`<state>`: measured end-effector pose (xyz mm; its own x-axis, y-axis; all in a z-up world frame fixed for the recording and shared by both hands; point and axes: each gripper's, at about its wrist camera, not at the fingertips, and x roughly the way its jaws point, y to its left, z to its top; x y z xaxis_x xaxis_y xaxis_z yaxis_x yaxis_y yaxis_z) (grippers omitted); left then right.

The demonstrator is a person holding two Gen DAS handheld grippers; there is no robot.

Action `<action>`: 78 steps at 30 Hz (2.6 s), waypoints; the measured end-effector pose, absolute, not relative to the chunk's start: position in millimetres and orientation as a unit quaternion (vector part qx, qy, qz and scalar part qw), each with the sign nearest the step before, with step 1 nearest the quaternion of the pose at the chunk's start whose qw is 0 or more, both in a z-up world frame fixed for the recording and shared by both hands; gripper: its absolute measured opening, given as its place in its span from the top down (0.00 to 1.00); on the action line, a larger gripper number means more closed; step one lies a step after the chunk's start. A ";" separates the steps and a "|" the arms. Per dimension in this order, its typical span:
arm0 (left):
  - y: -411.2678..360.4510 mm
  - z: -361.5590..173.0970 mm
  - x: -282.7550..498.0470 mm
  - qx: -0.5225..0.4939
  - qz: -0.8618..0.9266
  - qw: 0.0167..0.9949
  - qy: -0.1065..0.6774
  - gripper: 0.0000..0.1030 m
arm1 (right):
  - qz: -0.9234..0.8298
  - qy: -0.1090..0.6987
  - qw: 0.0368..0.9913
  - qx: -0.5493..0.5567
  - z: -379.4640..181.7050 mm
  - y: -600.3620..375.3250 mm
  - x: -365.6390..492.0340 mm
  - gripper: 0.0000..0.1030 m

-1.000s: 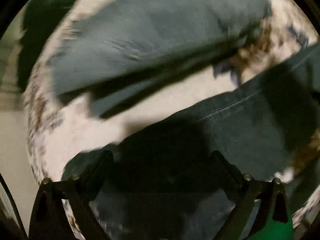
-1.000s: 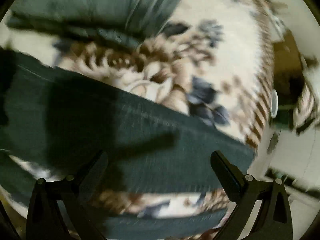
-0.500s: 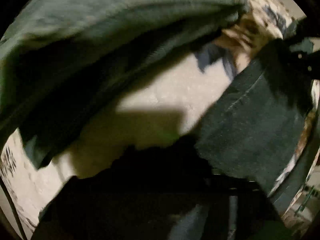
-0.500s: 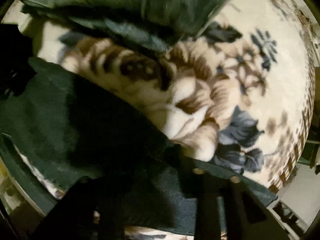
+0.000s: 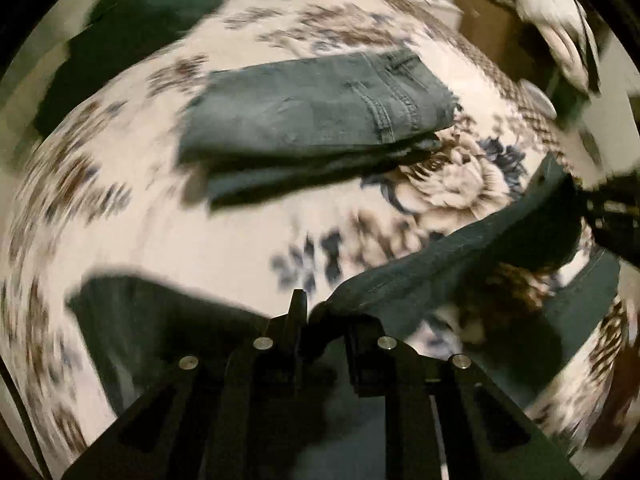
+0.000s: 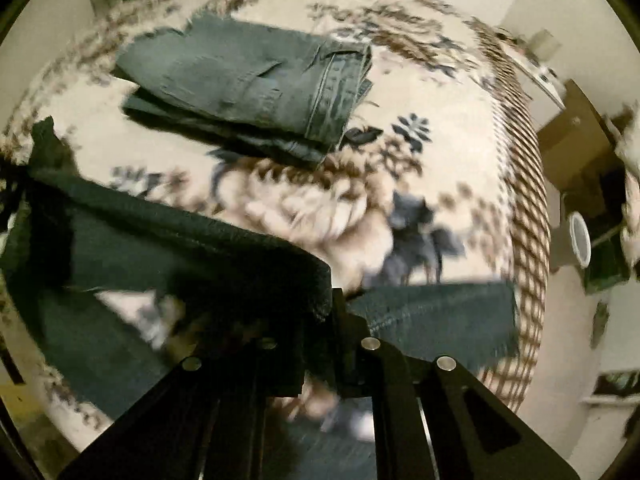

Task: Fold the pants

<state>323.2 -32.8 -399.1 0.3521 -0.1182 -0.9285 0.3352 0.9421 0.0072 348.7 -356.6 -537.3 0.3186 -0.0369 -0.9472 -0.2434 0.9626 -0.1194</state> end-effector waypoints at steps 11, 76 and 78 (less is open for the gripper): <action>-41.1 -532.4 192.7 -0.015 -0.021 0.753 0.658 0.87 | 0.035 0.646 0.751 -0.132 -620.2 -320.7 175.9 0.89; -94.0 -519.1 178.1 -0.062 0.029 0.755 0.652 0.00 | -0.277 0.547 0.654 0.443 -644.7 -629.2 126.2 0.87; -75.1 -512.9 172.0 -0.071 0.038 0.757 0.648 0.00 | -0.274 0.541 0.673 0.424 -623.2 -613.9 125.6 0.60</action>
<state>172.0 -75.1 -512.9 0.1569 -0.0340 -0.9870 -0.1499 0.9870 -0.0579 125.6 -613.9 -623.2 0.2639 0.0894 -0.9604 0.8276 0.4905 0.2731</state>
